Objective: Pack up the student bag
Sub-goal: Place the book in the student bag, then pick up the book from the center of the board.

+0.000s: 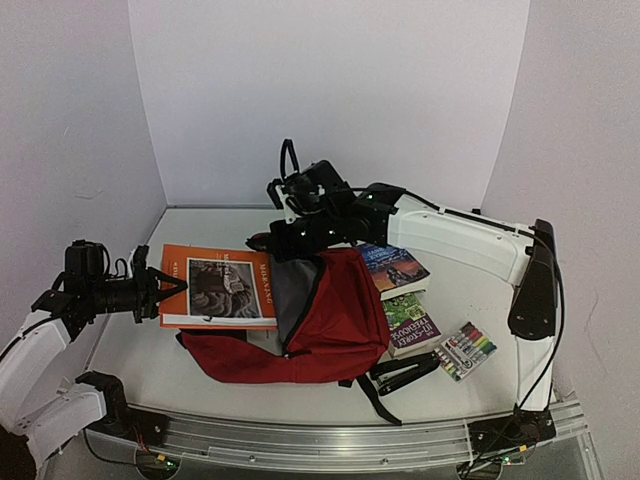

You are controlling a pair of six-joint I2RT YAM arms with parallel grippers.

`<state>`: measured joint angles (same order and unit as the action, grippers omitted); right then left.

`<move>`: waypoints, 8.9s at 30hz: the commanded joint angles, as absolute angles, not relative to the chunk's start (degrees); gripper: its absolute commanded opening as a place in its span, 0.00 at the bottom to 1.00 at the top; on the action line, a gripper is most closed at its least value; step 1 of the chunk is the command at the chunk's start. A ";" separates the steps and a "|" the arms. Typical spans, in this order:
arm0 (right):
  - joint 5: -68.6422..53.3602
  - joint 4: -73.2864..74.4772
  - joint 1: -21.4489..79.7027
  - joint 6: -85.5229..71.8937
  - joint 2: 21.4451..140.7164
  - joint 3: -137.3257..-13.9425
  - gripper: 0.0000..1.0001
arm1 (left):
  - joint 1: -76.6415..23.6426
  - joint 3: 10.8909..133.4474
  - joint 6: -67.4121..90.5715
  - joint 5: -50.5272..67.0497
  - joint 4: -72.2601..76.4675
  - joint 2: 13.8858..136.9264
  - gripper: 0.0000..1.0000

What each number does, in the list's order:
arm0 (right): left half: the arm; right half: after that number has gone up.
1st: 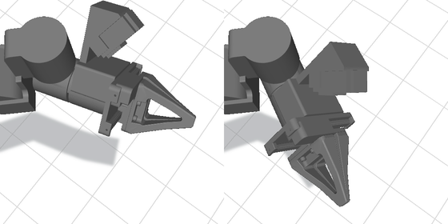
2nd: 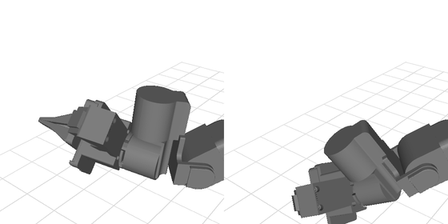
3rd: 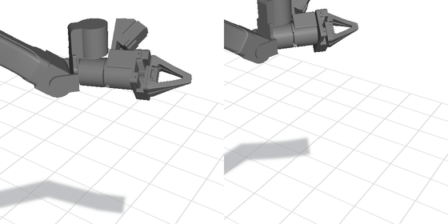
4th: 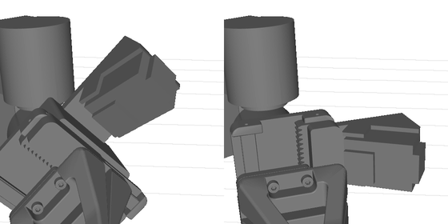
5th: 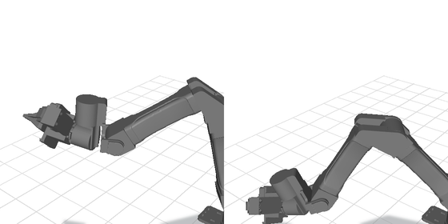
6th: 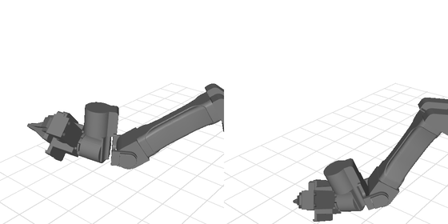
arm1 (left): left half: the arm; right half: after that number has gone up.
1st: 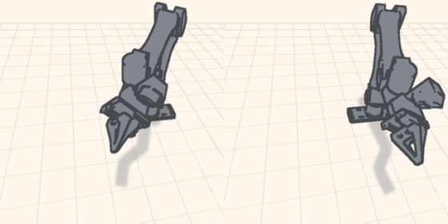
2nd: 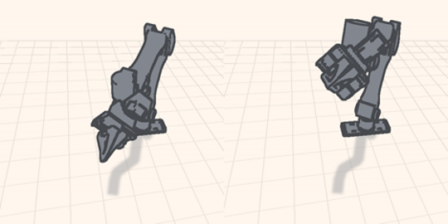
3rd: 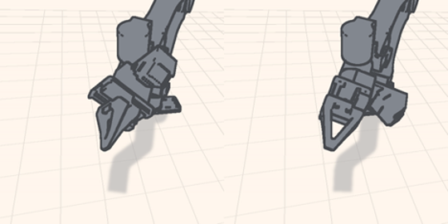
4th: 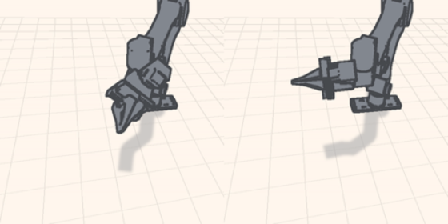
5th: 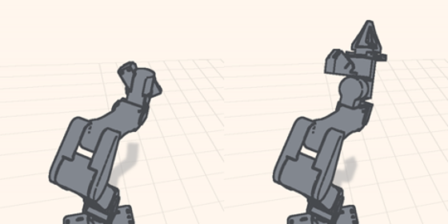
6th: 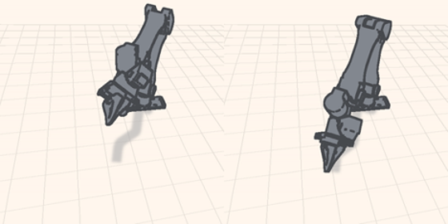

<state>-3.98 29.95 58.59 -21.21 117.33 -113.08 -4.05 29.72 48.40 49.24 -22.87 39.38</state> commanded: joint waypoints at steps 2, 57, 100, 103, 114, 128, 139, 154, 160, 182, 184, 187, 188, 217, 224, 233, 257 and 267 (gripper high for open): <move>-1.71 24.13 58.91 -26.03 112.67 -115.32 0.00 | -6.96 26.85 51.63 49.29 -13.72 38.59 0.21; -0.16 17.85 58.91 -30.38 107.86 -104.40 0.00 | -37.69 32.79 52.67 14.71 -10.07 66.92 0.59; 5.12 13.97 51.27 -39.51 103.98 -82.32 0.13 | -37.64 39.55 52.96 7.89 -26.81 52.41 0.85; 4.68 13.97 50.08 -38.80 101.12 -80.71 0.37 | -37.47 40.04 52.56 8.94 -27.46 52.13 0.86; -11.71 13.62 46.35 -32.67 88.68 -73.66 0.97 | -36.95 43.21 52.66 13.75 -25.78 53.63 0.92; -17.26 12.97 28.06 -38.27 75.17 -60.85 0.98 | -36.34 42.12 54.59 16.79 -21.86 54.62 0.94; -24.61 -4.40 15.29 -45.44 79.90 -46.33 0.98 | -36.14 39.67 56.18 15.75 -21.27 53.41 0.94; -25.33 -26.43 15.48 -60.66 94.01 -40.65 0.96 | -34.46 40.10 56.59 16.12 -21.88 52.91 0.97; -20.36 -26.79 16.03 -63.55 94.30 -38.17 0.95 | -33.54 40.08 56.54 15.82 -23.91 51.27 0.98; -22.95 -36.93 17.46 -66.97 104.31 -41.17 0.73 | -30.71 41.20 56.13 18.19 -25.70 51.46 0.98; -22.91 -38.54 17.48 -67.54 105.51 -41.54 0.68 | -30.67 41.57 56.08 18.06 -26.42 51.45 0.98; -22.86 -40.78 17.46 -68.40 106.69 -42.08 0.55 | -30.51 42.01 56.10 17.63 -27.44 51.11 0.98; -22.81 -41.54 17.42 -68.67 106.87 -42.23 0.49 | -30.41 42.10 56.15 17.39 -27.72 50.93 0.98; -27.50 -10.15 18.71 -44.85 70.03 -60.30 0.00 | -29.80 54.00 40.78 29.28 -26.86 53.70 0.97; -38.00 -8.12 26.51 -46.22 70.41 -69.19 0.00 | -30.10 59.16 37.58 36.31 -24.04 57.54 0.93; -41.72 -8.09 39.41 -46.87 75.39 -77.79 0.00 | -31.71 62.79 37.07 40.37 -21.47 61.66 0.95; -50.70 -20.94 41.75 -55.60 76.41 -75.83 0.00 | -31.73 58.32 40.02 42.07 -15.06 60.24 0.98; -52.44 -28.91 41.76 -60.51 77.31 -73.68 0.00 | -31.76 56.79 42.69 46.90 -7.99 60.27 0.95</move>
